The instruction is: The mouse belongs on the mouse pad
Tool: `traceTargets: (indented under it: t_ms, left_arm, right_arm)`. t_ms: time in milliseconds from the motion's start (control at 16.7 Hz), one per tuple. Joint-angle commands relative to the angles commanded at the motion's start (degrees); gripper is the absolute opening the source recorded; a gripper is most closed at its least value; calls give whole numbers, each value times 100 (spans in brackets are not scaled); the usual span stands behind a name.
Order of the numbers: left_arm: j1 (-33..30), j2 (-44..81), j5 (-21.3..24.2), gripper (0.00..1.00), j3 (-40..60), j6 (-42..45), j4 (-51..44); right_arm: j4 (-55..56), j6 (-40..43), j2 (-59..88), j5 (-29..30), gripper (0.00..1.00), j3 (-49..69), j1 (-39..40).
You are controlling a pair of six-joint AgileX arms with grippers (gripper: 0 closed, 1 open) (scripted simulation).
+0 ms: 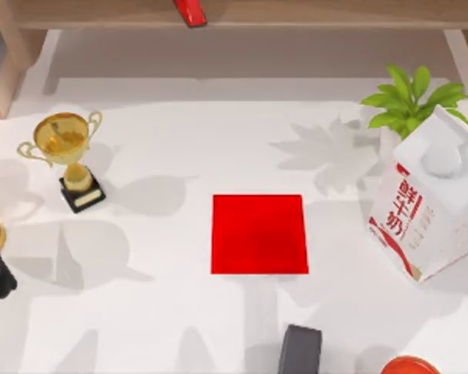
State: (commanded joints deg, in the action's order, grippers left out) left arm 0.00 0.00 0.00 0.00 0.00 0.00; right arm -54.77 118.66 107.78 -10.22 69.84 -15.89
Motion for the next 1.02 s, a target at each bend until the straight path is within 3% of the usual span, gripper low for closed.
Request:
traceTargets:
  t_ms: [180,540,1020]
  left_arm:
    - [0,0,0,100,0,0,0]
    - [0,0,0,100,0,0,0]
    - [0,0,0,100,0,0,0]
  right_arm:
    - [-582,62,-256,180,0,388,7]
    - [-1123,502,-431,1066,0,995,-176]
    - [-1199,152,-485,978,0,1187,-2]
